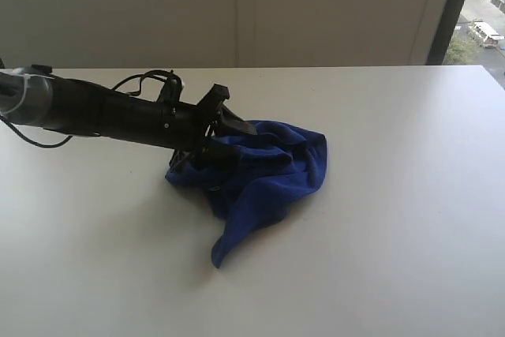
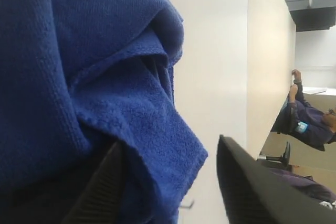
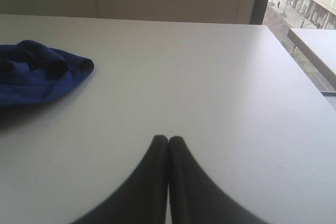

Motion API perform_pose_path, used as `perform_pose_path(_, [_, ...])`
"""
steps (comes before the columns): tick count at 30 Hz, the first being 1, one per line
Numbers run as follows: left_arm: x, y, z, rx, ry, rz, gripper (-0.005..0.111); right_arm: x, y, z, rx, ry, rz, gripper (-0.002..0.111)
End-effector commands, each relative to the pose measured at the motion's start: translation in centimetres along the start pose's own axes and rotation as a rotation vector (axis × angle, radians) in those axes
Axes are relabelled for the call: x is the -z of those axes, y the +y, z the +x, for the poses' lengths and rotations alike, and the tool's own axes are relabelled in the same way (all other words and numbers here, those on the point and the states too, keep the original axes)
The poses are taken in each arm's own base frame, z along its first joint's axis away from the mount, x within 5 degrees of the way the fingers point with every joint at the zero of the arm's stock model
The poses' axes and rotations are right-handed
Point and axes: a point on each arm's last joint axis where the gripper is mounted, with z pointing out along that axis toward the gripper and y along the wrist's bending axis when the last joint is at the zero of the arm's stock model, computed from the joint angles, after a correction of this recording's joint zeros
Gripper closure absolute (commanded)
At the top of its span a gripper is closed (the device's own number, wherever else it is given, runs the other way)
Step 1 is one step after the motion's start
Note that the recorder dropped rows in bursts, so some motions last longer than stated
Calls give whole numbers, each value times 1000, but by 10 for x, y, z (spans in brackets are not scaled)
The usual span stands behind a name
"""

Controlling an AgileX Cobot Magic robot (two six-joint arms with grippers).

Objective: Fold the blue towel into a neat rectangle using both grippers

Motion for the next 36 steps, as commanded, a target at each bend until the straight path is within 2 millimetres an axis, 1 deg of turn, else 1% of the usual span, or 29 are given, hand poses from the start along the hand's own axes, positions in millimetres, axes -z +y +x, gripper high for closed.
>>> perform_pose_path(1, [-9,-2,8,-27,36,-7,49,0,0,1,-4,-8,-4,108])
perform_pose_path(6, [-15,4,8,-4,27,-15,49,0,0,1,-4,-8,-4,108])
perform_pose_path(8, [-16,5,8,7,18,-14,52,0,0,1,-4,-8,-4,108])
perform_pose_path(9, [-16,6,7,7,12,-20,55,0,0,1,-4,-8,-4,108])
perform_pose_path(11, [-16,6,7,7,8,-24,67,0,0,1,-4,-8,-4,108])
perform_pose_path(16, [-15,7,4,-6,-7,-30,107,0,0,1,-4,-8,-4,108])
perform_pose_path(18, [-12,4,1,-21,-11,-7,107,0,0,1,-4,-8,-4,108])
perform_pose_path(21, [1,-9,-9,-99,-17,52,107,0,0,1,-4,-8,-4,108])
perform_pose_path(24, [24,-28,-23,-190,-57,105,107,0,0,1,-4,-8,-4,108])
perform_pose_path(27, [55,-48,-37,-285,-97,162,107,0,0,1,-4,-8,-4,108])
perform_pose_path(30, [89,-63,-47,-402,-89,205,107,0,0,1,-4,-8,-4,108])
perform_pose_path(33, [120,-79,-49,-497,-24,279,107,0,0,1,-4,-8,-4,108])
perform_pose_path(34, [141,-89,-49,-571,6,346,107,0,0,1,-4,-8,-4,108])
perform_pose_path(35, [150,-94,-49,-609,13,366,107,0,0,1,-4,-8,-4,108])
perform_pose_path(36, [159,-96,-53,-644,-9,352,107,0,0,1,-4,-8,-4,108])
